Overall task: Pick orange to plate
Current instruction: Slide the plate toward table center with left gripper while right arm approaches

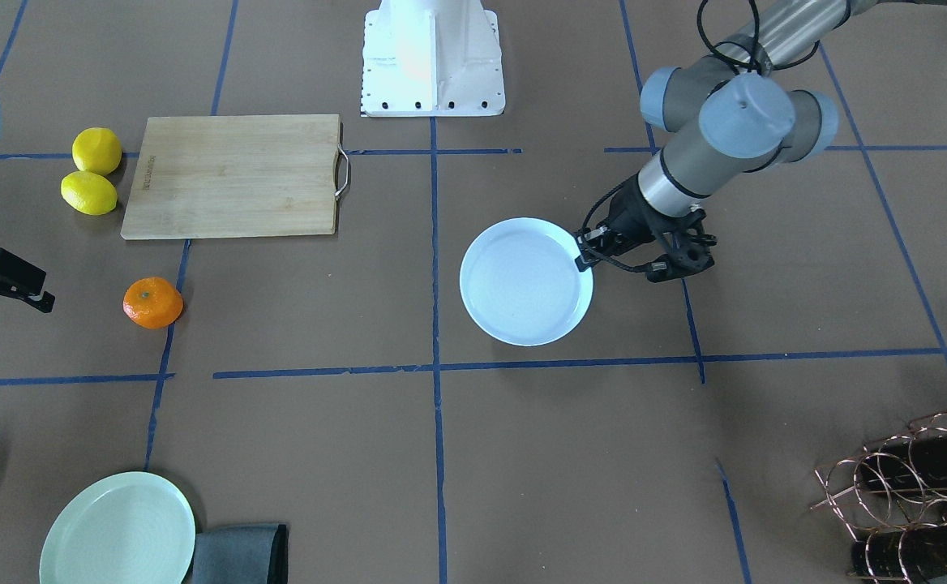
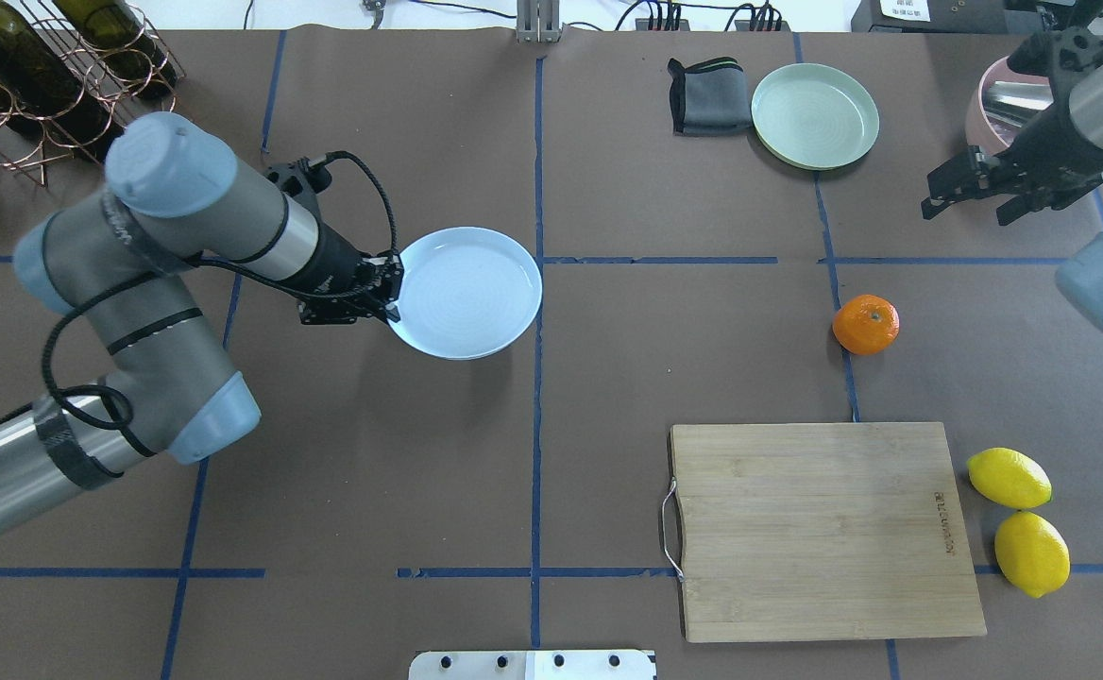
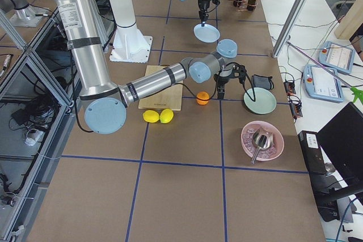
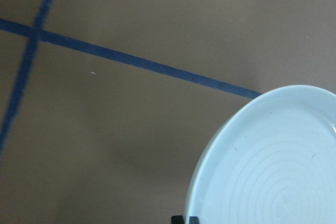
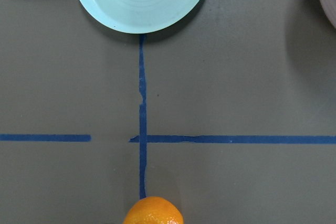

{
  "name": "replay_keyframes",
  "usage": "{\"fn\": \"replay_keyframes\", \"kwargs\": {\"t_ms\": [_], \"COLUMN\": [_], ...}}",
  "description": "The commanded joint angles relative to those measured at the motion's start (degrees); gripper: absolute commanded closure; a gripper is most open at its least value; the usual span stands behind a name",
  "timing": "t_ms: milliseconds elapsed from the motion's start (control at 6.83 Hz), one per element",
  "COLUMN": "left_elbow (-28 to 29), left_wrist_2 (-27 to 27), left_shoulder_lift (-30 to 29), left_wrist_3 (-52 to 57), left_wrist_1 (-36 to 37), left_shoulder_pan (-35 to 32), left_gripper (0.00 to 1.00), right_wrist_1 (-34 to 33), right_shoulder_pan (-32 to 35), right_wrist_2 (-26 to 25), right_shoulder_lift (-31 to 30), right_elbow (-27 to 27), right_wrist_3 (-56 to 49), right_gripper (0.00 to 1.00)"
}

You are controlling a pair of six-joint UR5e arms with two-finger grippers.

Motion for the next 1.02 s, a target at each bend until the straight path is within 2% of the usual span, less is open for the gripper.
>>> {"fn": "replay_keyframes", "kwargs": {"t_ms": [0,293,585,732,878], "left_elbow": [4.42,7.94,7.95,7.78,7.51], "left_wrist_2": [3.81,6.79,6.89,6.89,6.98], "left_shoulder_lift": [-4.97,-8.32,-8.16,-7.72,-6.85], "left_wrist_3": [-5.15,-7.01,-7.8,-7.2,-6.32], "left_wrist_1": [-0.21,-0.39,-0.3,-0.3,-0.3], "left_shoulder_pan": [3.65,6.2,7.53,7.27,6.48], "left_gripper": [1.0,1.0,1.0,0.96,0.18], "right_wrist_1": [0.0,0.0,0.0,0.0,0.0], "right_shoulder_pan": [-2.11,-2.82,-3.08,-3.61,-3.96], "right_wrist_2": [-1.11,-1.19,-1.19,-2.32,-2.6], "right_shoulder_lift": [0.4,0.49,0.49,0.58,0.75], "right_elbow": [0.61,0.61,0.61,0.61,0.61], "right_wrist_3": [2.41,2.5,2.5,2.5,2.76], "right_gripper": [0.0,0.0,0.0,0.0,0.0]}}
